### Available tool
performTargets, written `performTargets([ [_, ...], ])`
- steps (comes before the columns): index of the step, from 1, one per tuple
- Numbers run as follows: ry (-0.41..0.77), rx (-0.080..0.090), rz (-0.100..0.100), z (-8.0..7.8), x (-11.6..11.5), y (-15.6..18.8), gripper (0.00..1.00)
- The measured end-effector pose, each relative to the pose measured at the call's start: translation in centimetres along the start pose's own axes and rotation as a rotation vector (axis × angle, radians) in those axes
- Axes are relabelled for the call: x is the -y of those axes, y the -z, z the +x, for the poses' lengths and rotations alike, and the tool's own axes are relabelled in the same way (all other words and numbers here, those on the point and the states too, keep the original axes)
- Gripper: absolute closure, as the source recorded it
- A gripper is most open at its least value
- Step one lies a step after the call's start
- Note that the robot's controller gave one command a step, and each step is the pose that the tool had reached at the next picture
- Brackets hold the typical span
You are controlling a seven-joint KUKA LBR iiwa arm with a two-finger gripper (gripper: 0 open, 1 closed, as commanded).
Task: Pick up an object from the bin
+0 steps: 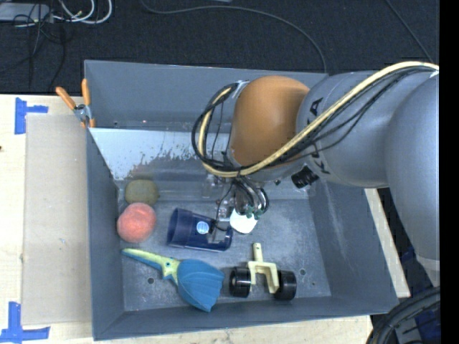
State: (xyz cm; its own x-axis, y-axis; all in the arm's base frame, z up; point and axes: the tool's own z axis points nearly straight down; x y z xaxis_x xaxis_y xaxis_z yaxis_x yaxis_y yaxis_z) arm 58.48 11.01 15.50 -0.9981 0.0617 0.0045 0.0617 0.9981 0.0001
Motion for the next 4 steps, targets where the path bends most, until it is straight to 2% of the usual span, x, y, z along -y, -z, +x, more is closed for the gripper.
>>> performTargets([
  [1, -0.059, -0.005, -0.001, 0.3, 0.4, -6.9, 0.00],
  [2, -0.072, -0.008, 0.002, 0.6, 0.5, -6.1, 1.00],
  [4, -0.072, -0.014, 0.003, 0.8, 0.5, -5.6, 1.00],
])
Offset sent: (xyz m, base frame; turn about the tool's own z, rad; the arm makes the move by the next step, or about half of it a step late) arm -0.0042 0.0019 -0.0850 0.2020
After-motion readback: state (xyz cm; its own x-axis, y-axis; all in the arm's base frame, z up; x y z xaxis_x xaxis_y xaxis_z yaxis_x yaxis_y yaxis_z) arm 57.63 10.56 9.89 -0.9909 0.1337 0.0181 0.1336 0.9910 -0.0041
